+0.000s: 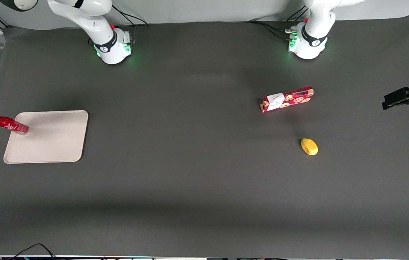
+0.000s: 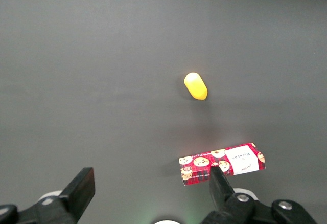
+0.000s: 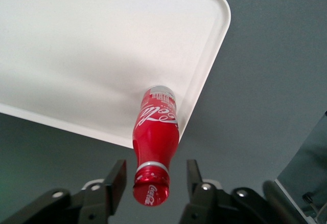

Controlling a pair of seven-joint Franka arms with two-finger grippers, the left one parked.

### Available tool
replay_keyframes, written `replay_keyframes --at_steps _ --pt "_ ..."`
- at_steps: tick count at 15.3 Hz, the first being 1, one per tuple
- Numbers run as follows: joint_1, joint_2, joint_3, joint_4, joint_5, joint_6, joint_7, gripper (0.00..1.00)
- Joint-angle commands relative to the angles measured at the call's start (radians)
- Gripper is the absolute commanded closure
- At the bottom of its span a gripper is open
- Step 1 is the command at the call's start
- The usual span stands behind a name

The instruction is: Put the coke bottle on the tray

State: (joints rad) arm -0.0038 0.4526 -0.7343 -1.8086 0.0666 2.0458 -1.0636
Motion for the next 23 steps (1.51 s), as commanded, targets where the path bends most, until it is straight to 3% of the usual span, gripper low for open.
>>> replay_keyframes --at_steps 1,7,9,11,14,18,23 --pt "0.011 -0.028 -0.008 -0.014 0.022 0.005 -0.033 0.0" --pt "0.028 -0.104 -0.008 0.024 0.019 -0.114 0.003 0.0" --pt "0.042 -0.162 -0.005 0.055 0.001 -0.189 0.036 0.0" --pt "0.061 -0.231 0.009 0.104 -0.059 -0.297 0.118 0.0" --pt "0.061 -0.326 0.102 0.187 -0.09 -0.49 0.246 0.0" --pt "0.061 -0.454 0.3 0.262 -0.117 -0.685 0.498 0.0" --pt "0.061 -0.563 0.554 0.249 -0.119 -0.783 0.908 0.0"
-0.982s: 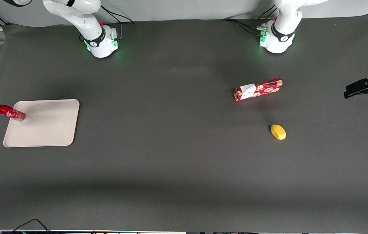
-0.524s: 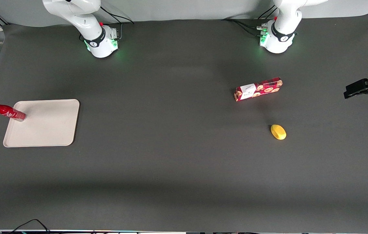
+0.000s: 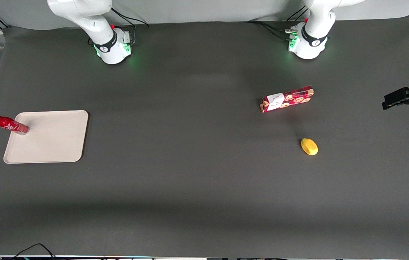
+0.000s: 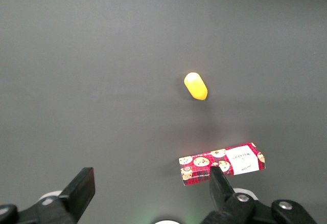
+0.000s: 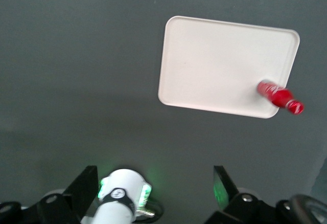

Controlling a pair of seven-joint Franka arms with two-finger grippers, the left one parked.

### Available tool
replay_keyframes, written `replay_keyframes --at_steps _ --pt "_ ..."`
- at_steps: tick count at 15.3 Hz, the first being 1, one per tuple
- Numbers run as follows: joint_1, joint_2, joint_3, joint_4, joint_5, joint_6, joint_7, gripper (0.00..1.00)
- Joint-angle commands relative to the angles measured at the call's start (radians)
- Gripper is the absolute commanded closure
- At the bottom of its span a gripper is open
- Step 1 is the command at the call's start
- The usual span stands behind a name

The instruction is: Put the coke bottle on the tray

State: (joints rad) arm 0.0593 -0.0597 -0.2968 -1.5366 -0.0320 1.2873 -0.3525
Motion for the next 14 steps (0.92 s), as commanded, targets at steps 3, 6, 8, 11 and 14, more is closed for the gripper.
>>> replay_keyframes --at_steps 3,6,8,11,14 --pt "-0.003 -0.08 0.208 -0.108 -0.02 0.022 0.357 0.0" --pt "-0.003 -0.153 0.243 -0.302 -0.028 0.229 0.438 0.0" --pt "-0.003 -0.17 0.243 -0.356 -0.032 0.308 0.441 0.0" --pt "-0.003 -0.152 0.231 -0.298 -0.025 0.302 0.495 0.0" --pt "-0.003 -0.132 0.229 -0.26 -0.022 0.3 0.557 0.0"
